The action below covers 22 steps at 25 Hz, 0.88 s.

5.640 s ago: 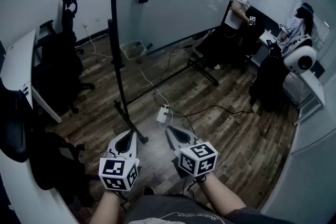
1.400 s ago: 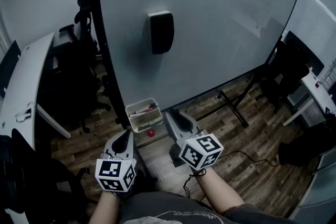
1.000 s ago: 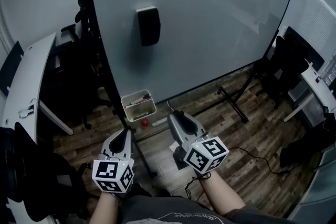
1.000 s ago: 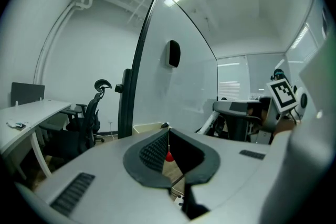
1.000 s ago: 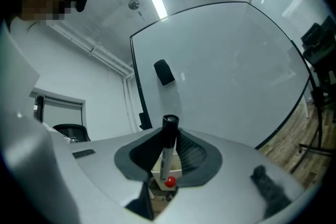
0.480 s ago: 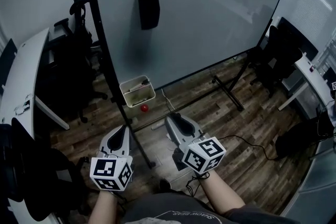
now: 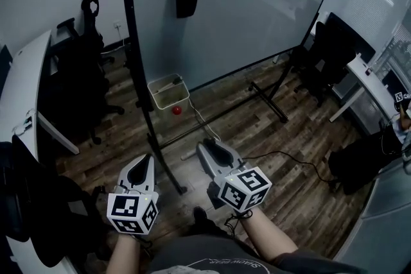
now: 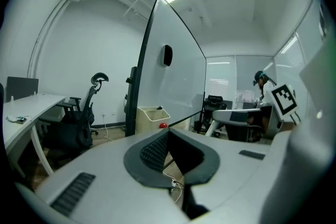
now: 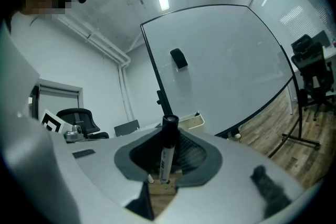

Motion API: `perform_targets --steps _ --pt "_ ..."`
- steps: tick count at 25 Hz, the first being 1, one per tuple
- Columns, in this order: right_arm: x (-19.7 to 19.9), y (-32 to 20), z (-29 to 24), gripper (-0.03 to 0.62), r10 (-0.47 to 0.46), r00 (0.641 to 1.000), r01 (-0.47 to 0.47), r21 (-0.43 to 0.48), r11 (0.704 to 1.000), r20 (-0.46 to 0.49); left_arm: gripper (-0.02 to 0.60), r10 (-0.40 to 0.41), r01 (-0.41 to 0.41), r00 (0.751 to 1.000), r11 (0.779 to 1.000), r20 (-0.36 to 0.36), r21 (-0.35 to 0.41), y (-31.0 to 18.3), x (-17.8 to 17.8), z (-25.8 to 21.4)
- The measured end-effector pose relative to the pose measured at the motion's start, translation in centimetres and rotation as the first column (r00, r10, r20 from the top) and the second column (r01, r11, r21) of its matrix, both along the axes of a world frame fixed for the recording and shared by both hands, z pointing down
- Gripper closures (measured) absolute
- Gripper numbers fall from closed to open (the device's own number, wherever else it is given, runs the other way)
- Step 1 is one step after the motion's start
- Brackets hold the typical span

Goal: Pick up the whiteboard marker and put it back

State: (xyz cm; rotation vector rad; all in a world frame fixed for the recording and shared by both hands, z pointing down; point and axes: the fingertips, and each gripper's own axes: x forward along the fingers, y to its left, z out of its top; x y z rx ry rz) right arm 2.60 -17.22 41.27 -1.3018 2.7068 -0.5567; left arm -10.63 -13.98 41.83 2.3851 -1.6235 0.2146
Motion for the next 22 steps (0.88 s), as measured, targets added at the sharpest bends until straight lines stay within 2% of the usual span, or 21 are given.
perform_targets --steps 5,14,22 --pt "-0.2 3.0 0.0 0.507 0.019 1.0 -0.019 -0.002 1.0 -0.014 0.568 0.014 -0.013 0.998 1.0 -0.06 0.006 2.7 -0.3 -0.3" --pt "-0.2 8.1 0.4 0.507 0.042 0.999 -0.042 -0.005 0.999 -0.031 0.568 0.039 -0.039 0.998 0.999 -0.05 -0.003 7.4 -0.5 0.3" --pt "-0.3 10.2 0.5 0.507 0.054 0.998 -0.054 -0.007 0.999 -0.037 0.568 0.051 -0.051 0.997 0.999 -0.053 0.007 9.2 -0.4 0.1"
